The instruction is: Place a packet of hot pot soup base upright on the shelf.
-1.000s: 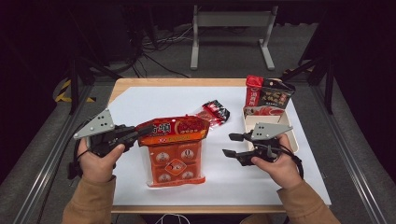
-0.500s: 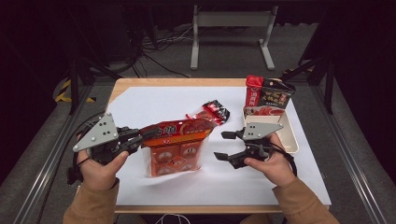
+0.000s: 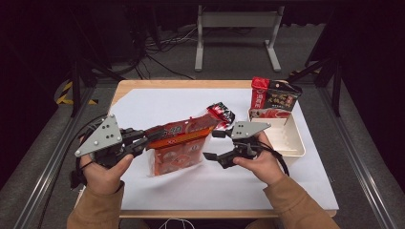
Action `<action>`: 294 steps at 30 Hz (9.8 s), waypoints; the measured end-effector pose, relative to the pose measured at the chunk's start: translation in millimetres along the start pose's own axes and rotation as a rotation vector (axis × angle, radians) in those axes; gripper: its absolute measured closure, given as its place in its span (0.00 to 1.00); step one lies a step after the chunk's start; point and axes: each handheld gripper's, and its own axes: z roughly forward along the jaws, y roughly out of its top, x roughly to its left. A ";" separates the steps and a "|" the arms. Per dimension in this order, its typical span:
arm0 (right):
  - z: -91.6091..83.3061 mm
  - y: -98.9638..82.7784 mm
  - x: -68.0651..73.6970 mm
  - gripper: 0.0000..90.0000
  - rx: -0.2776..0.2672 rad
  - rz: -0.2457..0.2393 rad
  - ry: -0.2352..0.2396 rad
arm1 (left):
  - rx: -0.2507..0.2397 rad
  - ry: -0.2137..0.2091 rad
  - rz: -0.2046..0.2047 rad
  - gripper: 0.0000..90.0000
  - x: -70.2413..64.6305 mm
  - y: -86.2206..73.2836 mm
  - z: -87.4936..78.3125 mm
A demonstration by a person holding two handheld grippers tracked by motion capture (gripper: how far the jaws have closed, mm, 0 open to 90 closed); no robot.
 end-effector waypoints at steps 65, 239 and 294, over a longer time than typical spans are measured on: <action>-6.9 35.2 7.9 0.78 0.090 -0.166 0.100 | 0.092 0.102 -0.105 0.37 19.1 -13.4 4.7; -164.0 -84.7 -113.0 0.78 0.036 0.252 -0.469 | 0.337 0.128 -0.273 0.09 90.3 -121.6 28.5; -234.8 -60.0 -33.9 0.26 0.017 0.210 -0.695 | 0.324 0.124 -0.287 0.09 90.8 -121.7 27.7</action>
